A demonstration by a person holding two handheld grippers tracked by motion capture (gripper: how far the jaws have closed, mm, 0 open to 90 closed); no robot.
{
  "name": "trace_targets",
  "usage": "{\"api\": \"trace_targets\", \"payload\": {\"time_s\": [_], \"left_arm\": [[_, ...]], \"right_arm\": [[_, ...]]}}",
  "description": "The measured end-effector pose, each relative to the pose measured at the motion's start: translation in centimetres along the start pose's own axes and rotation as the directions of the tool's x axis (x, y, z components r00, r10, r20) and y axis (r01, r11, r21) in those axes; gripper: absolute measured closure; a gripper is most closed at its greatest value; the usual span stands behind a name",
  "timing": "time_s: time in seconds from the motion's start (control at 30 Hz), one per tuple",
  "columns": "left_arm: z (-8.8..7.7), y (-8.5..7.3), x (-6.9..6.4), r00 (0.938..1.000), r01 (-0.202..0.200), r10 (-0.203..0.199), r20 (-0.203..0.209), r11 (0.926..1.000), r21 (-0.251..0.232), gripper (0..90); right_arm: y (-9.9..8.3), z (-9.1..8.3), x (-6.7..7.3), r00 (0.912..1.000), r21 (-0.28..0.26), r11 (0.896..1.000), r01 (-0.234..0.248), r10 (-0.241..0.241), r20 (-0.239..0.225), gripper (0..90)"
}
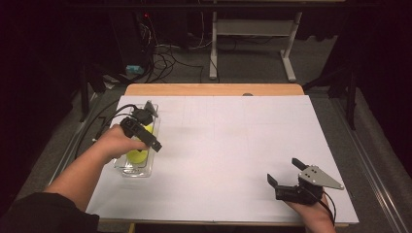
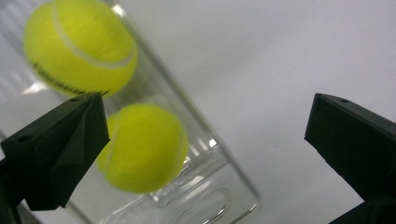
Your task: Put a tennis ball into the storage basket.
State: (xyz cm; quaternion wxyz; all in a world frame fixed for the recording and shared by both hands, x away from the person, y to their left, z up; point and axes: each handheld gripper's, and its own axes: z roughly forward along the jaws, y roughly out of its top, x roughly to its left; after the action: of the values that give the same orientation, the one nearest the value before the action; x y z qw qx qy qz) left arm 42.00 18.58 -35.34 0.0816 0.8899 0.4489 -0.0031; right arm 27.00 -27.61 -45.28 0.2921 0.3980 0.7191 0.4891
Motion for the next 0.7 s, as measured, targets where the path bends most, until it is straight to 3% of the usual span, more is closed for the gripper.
{"api": "trace_targets", "payload": {"time_s": [0.33,0.7], "left_arm": [[0.6,2.9,-3.6,0.9976,-0.067,0.067,0.019,0.9977,-0.008,0.4],[1.3,4.3,-5.4,0.9945,-0.101,0.102,0.026,0.9948,-0.01,0.4]], "right_arm": [[0.0,-0.1,-0.1,1.0,-0.003,1.0,0.0,0.0,0.001,0.0],[0.0,-0.2,-0.1,1.0,-0.003,1.0,-0.003,0.003,0.002,0.0]]}}
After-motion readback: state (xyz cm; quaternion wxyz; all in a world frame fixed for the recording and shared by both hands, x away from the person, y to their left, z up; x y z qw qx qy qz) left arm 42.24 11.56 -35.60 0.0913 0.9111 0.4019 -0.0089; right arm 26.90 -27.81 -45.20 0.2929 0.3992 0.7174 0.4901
